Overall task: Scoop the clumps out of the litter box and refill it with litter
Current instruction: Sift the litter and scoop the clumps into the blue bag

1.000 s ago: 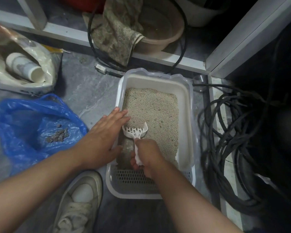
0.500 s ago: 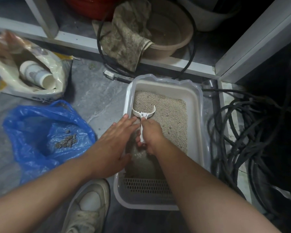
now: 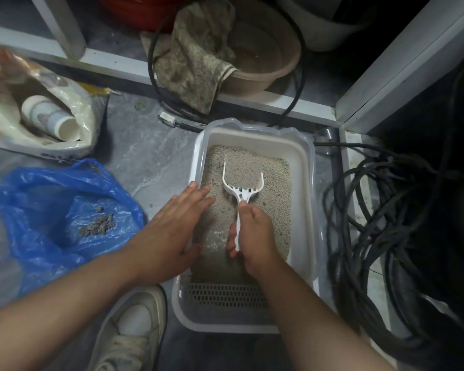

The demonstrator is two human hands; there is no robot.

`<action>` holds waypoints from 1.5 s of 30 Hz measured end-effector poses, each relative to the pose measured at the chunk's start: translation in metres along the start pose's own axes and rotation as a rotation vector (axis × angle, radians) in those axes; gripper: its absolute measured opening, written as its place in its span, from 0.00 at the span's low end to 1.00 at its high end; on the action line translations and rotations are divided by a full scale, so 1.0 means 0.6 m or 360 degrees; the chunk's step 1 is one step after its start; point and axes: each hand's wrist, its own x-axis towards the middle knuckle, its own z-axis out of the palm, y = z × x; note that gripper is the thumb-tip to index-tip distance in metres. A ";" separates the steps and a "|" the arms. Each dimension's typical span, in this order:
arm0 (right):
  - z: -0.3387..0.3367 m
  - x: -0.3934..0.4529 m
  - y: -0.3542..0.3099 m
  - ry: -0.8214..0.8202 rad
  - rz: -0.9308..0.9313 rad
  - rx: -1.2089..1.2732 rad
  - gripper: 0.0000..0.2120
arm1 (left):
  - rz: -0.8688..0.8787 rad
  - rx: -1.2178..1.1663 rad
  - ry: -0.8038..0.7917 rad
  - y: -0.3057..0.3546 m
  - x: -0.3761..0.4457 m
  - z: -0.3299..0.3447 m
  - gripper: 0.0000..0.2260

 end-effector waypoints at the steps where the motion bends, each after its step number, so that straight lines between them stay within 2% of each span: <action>1: -0.008 -0.009 0.003 0.0009 -0.0004 0.0002 0.13 | 0.0000 0.0001 -0.0001 0.000 0.000 0.000 0.43; 6: -0.039 -0.041 0.019 0.0051 -0.0053 -0.0120 0.15 | 0.0018 -0.0023 0.0022 -0.002 0.002 0.002 0.43; 10: -0.040 -0.058 0.025 0.0026 -0.0131 -0.0205 0.13 | 0.0025 -0.0022 0.0044 -0.002 0.001 0.003 0.43; 20: -0.036 -0.081 0.021 0.0079 -0.0077 -0.0198 0.15 | 0.0037 -0.0047 0.0062 -0.007 -0.001 0.003 0.43; 26: -0.050 -0.117 0.027 0.0262 0.0255 -0.0215 0.14 | 0.0042 -0.0045 0.0072 -0.006 0.000 0.002 0.43; 33: -0.059 -0.167 0.032 0.0243 0.0631 0.0094 0.11 | 0.0041 -0.0042 0.0063 -0.005 0.000 0.002 0.44; 37: -0.079 -0.168 0.029 0.0258 0.0852 0.0145 0.10 | 0.0051 -0.0051 0.0070 -0.005 -0.001 0.003 0.44; 45: -0.113 -0.133 0.023 0.0344 0.0910 0.0144 0.10 | 0.0042 -0.0045 0.0056 -0.002 0.001 0.003 0.44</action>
